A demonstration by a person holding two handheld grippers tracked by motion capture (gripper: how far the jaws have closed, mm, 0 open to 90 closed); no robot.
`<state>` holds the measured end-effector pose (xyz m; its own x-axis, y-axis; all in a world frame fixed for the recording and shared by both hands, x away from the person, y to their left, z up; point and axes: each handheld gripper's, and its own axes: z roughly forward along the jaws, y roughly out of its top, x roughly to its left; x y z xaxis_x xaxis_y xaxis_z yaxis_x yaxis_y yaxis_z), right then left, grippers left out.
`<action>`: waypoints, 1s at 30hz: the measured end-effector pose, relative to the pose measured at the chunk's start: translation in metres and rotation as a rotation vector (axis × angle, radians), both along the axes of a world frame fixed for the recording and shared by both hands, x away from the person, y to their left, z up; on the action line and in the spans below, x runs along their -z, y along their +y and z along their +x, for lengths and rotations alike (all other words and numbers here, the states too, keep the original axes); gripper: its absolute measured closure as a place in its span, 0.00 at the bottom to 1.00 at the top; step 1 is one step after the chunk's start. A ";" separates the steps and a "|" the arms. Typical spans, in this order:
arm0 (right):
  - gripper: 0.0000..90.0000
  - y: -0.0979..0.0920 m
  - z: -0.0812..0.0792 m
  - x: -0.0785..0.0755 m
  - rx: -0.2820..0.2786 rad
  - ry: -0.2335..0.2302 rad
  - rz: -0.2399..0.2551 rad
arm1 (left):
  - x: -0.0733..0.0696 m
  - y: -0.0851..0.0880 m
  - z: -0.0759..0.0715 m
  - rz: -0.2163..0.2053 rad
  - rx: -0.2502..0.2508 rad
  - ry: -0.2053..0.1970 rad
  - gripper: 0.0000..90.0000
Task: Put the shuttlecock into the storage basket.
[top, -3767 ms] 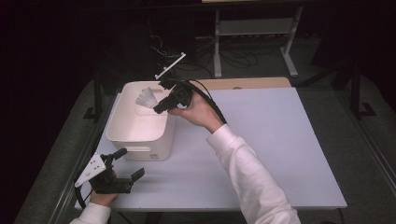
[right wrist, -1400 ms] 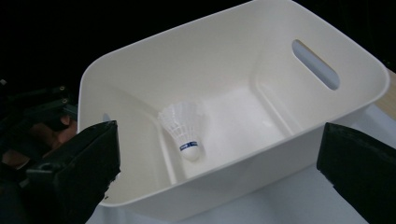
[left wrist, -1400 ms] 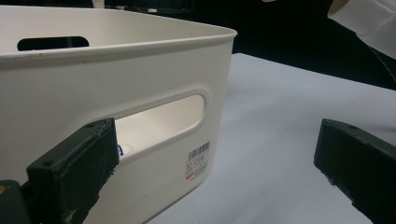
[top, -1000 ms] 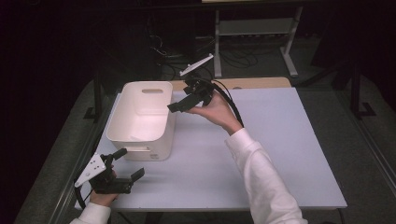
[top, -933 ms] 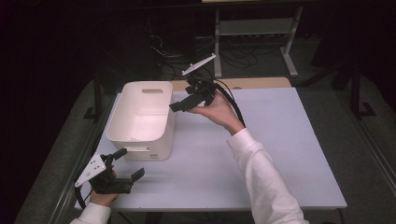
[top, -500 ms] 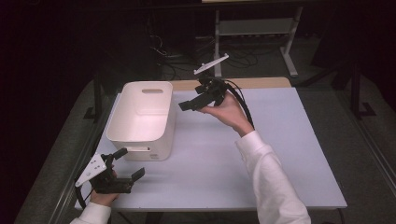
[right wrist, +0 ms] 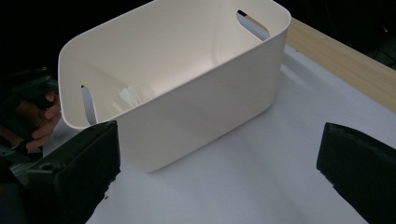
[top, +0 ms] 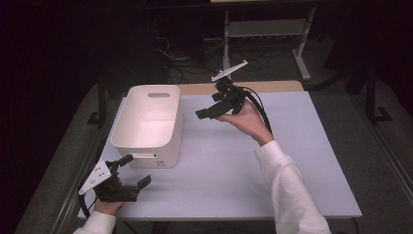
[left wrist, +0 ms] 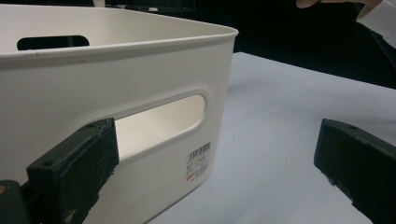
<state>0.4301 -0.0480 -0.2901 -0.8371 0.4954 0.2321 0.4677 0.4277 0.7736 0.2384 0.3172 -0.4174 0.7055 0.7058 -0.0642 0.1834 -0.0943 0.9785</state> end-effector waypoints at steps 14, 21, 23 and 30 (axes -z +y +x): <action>0.00 -0.020 -0.003 0.012 0.017 0.013 0.011 | 0.000 0.000 0.000 -0.001 0.002 0.002 0.00; 0.00 -0.034 -0.006 0.018 0.042 0.026 0.053 | 0.000 -0.001 0.000 -0.003 0.002 0.001 0.00; 0.00 -0.039 -0.006 0.021 0.048 0.020 0.045 | 0.000 0.000 0.000 0.001 0.001 0.002 0.00; 0.00 -0.053 -0.008 0.026 0.061 0.027 0.063 | 0.000 0.000 0.000 0.003 -0.003 0.003 0.00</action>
